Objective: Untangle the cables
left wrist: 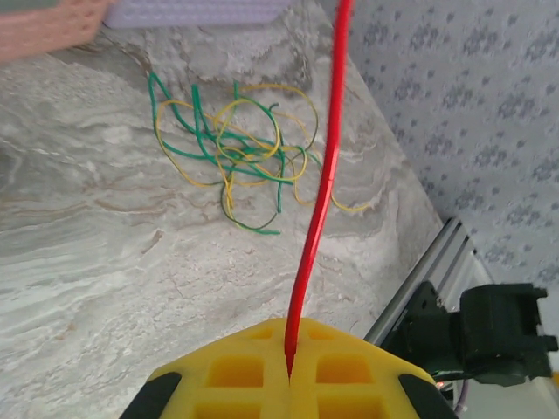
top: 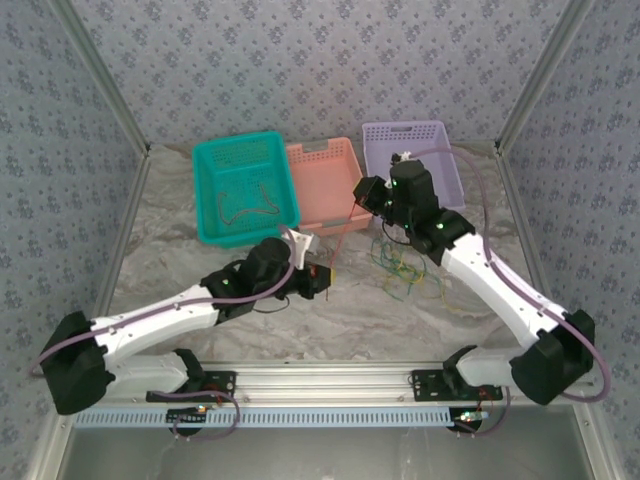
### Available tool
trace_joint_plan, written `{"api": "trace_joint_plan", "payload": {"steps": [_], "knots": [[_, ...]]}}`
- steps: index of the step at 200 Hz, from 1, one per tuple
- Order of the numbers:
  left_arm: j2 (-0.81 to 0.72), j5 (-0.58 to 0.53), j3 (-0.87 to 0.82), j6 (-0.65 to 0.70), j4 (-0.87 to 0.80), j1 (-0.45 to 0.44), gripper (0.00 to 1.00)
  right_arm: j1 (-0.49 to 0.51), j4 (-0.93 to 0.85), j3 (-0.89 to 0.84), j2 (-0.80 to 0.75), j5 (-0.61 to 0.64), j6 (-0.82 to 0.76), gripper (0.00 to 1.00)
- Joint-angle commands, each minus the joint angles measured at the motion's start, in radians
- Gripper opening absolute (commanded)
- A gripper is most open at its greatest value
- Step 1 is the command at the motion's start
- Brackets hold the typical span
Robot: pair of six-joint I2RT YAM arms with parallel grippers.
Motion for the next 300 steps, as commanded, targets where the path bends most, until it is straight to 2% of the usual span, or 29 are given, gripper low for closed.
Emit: {"api": "trace_joint_plan", "payload": {"steps": [1, 40, 59, 68, 84, 99, 132, 160, 183, 198, 221, 259, 265, 279, 290, 300], "knots": [[0.055, 0.017, 0.010, 0.049, -0.052, -0.057, 0.00, -0.048, -0.037, 0.115, 0.038, -0.056, -0.110, 0.00], [0.054, -0.030, 0.038, 0.011, -0.041, -0.055, 0.00, -0.056, -0.188, 0.249, 0.140, -0.138, -0.172, 0.00], [0.020, -0.017, 0.054, -0.069, -0.055, -0.001, 0.00, -0.056, -0.258, 0.302, 0.154, -0.135, -0.215, 0.39], [-0.008, -0.008, 0.058, -0.109, -0.051, 0.027, 0.00, -0.057, -0.285, 0.323, 0.150, -0.122, -0.233, 0.52], [-0.054, 0.005, 0.075, -0.174, -0.071, 0.082, 0.00, -0.057, -0.340, 0.358, 0.125, -0.077, -0.253, 0.66], [-0.094, 0.010, 0.090, -0.238, -0.092, 0.138, 0.00, -0.066, -0.386, 0.377, 0.086, -0.033, -0.253, 0.73], [-0.156, -0.019, 0.120, -0.345, -0.195, 0.300, 0.00, -0.089, -0.460, 0.367, -0.033, 0.044, -0.253, 0.78], [-0.185, -0.017, 0.150, -0.388, -0.239, 0.513, 0.00, -0.078, -0.459, 0.258, -0.162, 0.057, -0.280, 0.79], [-0.137, 0.014, 0.193, -0.411, -0.223, 0.711, 0.00, -0.053, -0.436, 0.144, -0.267, 0.066, -0.269, 0.79], [-0.059, 0.043, 0.241, -0.413, -0.200, 0.800, 0.00, -0.027, -0.435, 0.076, -0.321, 0.082, -0.235, 0.79], [0.131, 0.072, 0.379, -0.350, -0.259, 0.858, 0.00, 0.006, -0.439, 0.007, -0.381, 0.111, -0.217, 0.80], [0.354, 0.050, 0.490, -0.266, -0.332, 0.880, 0.00, 0.015, -0.476, -0.104, -0.433, 0.176, -0.189, 0.80], [0.377, 0.052, 0.502, -0.252, -0.347, 0.878, 0.08, 0.015, -0.487, -0.116, -0.439, 0.192, -0.184, 0.80], [0.393, 0.061, 0.508, -0.240, -0.362, 0.877, 0.40, 0.013, -0.511, -0.150, -0.449, 0.234, -0.168, 0.80], [0.372, 0.048, 0.503, -0.230, -0.377, 0.869, 0.55, 0.004, -0.534, -0.185, -0.451, 0.251, -0.147, 0.80], [0.332, 0.025, 0.499, -0.212, -0.391, 0.856, 0.65, -0.017, -0.537, -0.221, -0.452, 0.260, -0.141, 0.79]]}}
